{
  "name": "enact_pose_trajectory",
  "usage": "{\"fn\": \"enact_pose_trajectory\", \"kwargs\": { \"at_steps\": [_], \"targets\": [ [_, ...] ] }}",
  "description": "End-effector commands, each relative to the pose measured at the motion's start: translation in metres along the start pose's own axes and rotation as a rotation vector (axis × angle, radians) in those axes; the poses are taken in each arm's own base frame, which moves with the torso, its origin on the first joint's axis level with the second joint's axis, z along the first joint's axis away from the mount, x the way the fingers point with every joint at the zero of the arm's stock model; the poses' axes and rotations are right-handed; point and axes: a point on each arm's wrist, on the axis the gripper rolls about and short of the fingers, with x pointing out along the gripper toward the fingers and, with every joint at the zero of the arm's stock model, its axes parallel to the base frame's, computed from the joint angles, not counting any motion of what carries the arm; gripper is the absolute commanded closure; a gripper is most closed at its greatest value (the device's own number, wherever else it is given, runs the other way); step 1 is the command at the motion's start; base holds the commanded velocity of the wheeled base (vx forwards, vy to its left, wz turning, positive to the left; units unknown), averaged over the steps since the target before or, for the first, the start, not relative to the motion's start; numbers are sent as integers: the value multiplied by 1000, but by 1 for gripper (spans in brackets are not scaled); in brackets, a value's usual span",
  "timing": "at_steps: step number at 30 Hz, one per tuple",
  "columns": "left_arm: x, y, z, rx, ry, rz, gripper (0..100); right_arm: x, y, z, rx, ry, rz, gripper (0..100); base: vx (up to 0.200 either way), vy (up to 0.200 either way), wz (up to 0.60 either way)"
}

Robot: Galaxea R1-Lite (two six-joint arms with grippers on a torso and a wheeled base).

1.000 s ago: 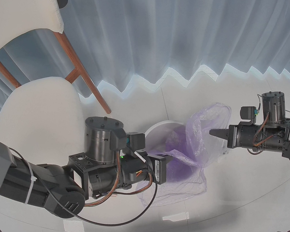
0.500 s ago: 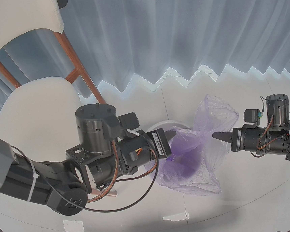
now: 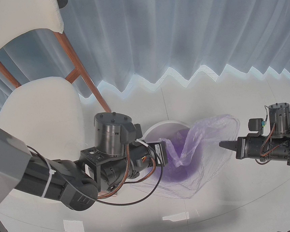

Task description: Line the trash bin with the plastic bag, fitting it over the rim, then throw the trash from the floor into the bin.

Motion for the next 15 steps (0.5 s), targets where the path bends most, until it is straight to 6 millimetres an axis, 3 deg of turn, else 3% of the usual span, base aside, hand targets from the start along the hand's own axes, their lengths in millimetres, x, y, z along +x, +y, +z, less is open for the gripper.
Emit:
{"fn": "enact_pose_trajectory", "kwargs": {
  "at_steps": [1, 4, 9, 15],
  "targets": [
    [15, 9, -15, 8, 51, 38, 100, 6, -14, -13, 35, 54, -36, 100, 0, 0, 0],
    [27, 14, -25, 8, 74, 53, 100, 17, -21, -14, 43, 54, -44, 100, 0, 0, 0],
    [44, 11, -15, 5, 30, 51, 100, 35, -25, -15, 31, 28, -26, 100, 0, 0, 0],
    [55, 5, 1, 4, -40, 62, 100, 63, -10, -12, -8, 29, 40, 100, 0, 0, 0]
  ]
}}
